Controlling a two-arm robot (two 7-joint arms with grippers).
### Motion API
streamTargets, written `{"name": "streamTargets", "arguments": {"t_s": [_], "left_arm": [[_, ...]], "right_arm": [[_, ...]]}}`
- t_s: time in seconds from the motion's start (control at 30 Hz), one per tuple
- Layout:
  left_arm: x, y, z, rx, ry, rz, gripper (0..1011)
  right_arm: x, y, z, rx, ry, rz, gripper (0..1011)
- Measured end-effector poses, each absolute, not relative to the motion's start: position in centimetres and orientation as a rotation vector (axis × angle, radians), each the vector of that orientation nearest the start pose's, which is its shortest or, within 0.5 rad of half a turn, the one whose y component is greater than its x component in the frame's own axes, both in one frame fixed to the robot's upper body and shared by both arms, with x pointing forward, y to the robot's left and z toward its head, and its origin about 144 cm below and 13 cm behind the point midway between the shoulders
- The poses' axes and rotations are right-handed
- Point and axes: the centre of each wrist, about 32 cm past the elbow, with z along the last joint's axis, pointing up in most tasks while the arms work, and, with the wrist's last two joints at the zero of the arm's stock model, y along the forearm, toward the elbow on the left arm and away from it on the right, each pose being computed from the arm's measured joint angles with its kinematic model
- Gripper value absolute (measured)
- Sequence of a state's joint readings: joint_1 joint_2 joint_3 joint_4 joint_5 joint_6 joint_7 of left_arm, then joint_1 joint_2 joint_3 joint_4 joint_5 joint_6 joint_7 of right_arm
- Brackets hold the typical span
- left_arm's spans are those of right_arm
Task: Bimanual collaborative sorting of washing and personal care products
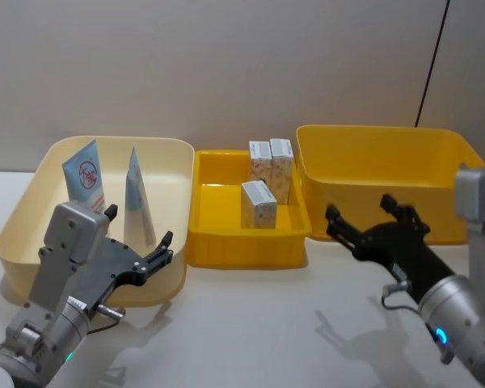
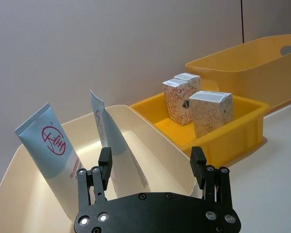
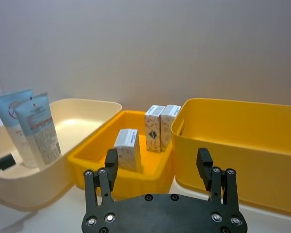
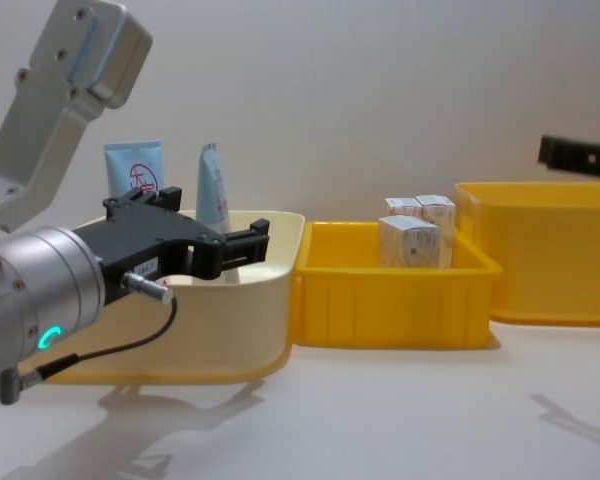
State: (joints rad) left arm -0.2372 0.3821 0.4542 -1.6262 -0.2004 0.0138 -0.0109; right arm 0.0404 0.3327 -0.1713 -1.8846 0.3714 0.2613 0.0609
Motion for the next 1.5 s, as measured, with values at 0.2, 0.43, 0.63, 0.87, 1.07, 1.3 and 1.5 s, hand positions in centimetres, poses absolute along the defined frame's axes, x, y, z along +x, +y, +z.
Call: {"name": "streamTargets", "arguments": {"t_s": [0.2,0.43,0.63,0.87,1.07,1.3,1.5], "left_arm": [[49.2,19.8,120.4,0.061,-0.268,1.124,1003],[49.2,19.8,120.4,0.061,-0.268,1.124,1003],[49.2,19.8,120.4,0.061,-0.268,1.124,1004],[49.2,19.8,120.4,0.061,-0.268,1.124,1003],[49.2,19.8,120.4,0.061,-0.268,1.124,1003],[49.2,19.8,120.4,0.061,-0.268,1.124,1003],[49.2,19.8,120.4,0.061,-0.268,1.124,1003]], "right_arm": [[46.0,-24.1,127.3,0.029,0.043,-1.221,1002],[47.3,-23.6,128.5,-0.002,0.082,-1.220,1002],[49.0,-22.4,128.2,-0.062,0.132,-1.223,1002],[50.5,-20.6,127.3,-0.132,0.160,-1.220,1002],[51.5,-19.1,126.8,-0.171,0.158,-1.216,1002],[52.8,-17.3,126.0,-0.176,0.113,-1.232,1001],[53.8,-15.9,125.4,-0.159,0.074,-1.258,1002]]}}
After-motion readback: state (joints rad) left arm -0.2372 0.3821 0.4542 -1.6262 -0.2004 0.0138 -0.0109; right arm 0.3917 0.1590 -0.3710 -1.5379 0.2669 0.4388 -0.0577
